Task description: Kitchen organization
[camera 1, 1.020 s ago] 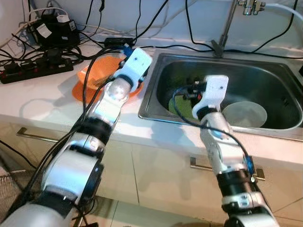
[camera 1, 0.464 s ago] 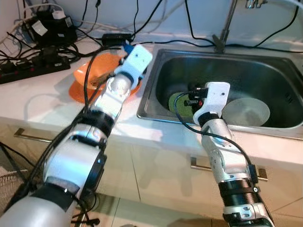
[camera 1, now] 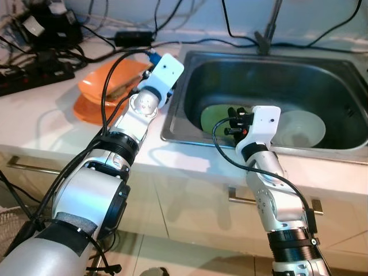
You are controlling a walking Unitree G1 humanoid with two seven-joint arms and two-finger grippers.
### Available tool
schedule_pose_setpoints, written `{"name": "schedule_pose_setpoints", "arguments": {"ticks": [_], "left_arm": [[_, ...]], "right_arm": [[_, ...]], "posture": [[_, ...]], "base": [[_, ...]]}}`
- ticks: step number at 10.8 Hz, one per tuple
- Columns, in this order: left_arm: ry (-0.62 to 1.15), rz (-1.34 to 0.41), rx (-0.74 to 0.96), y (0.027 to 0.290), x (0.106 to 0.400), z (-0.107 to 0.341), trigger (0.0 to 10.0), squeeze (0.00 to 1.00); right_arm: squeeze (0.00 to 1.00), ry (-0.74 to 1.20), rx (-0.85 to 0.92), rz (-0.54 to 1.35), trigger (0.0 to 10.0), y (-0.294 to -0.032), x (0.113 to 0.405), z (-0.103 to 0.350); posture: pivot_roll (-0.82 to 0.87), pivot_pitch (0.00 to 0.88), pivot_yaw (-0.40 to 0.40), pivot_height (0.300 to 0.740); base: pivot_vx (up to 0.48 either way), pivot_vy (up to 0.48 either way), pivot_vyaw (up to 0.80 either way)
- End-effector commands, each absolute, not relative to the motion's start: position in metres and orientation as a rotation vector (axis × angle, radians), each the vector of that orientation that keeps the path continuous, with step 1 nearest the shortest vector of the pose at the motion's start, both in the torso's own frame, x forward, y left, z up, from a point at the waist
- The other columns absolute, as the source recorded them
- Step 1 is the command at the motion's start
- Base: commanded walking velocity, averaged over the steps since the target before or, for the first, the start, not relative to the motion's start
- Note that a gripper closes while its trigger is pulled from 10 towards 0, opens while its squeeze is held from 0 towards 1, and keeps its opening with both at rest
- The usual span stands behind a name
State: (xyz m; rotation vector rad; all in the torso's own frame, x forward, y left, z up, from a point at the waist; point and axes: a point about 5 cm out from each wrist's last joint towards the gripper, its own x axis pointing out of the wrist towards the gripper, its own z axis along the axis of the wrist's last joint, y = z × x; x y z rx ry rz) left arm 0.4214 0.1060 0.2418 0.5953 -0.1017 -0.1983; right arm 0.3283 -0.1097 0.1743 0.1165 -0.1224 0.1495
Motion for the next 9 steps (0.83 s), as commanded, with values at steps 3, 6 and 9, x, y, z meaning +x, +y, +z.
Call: {"name": "schedule_pose_setpoints", "arguments": {"ticks": [3, 6, 9], "left_arm": [[-0.130, -0.177, 0.603, 0.106, 0.423, 0.250, 10.0, 0.00], [-0.198, -0.147, 0.585, 0.106, 0.423, 0.262, 10.0, 0.00], [-0.221, -0.133, 0.567, 0.105, 0.423, 0.270, 10.0, 0.00]], "right_arm": [[0.00, -0.109, 0.119, 0.144, 10.0, -0.108, 0.321, 0.173], [0.00, -0.097, 0.123, 0.144, 10.0, -0.107, 0.318, 0.172], [0.00, -0.091, 0.122, 0.145, 10.0, -0.107, 0.317, 0.172]], "posture": [[0.11, 0.191, 0.052, 0.740], [0.11, 0.189, 0.048, 0.740], [0.10, 0.186, 0.046, 0.740]], "base": [[0.000, 0.000, 0.00], [0.000, 0.000, 0.00], [0.000, 0.000, 0.00]]}}
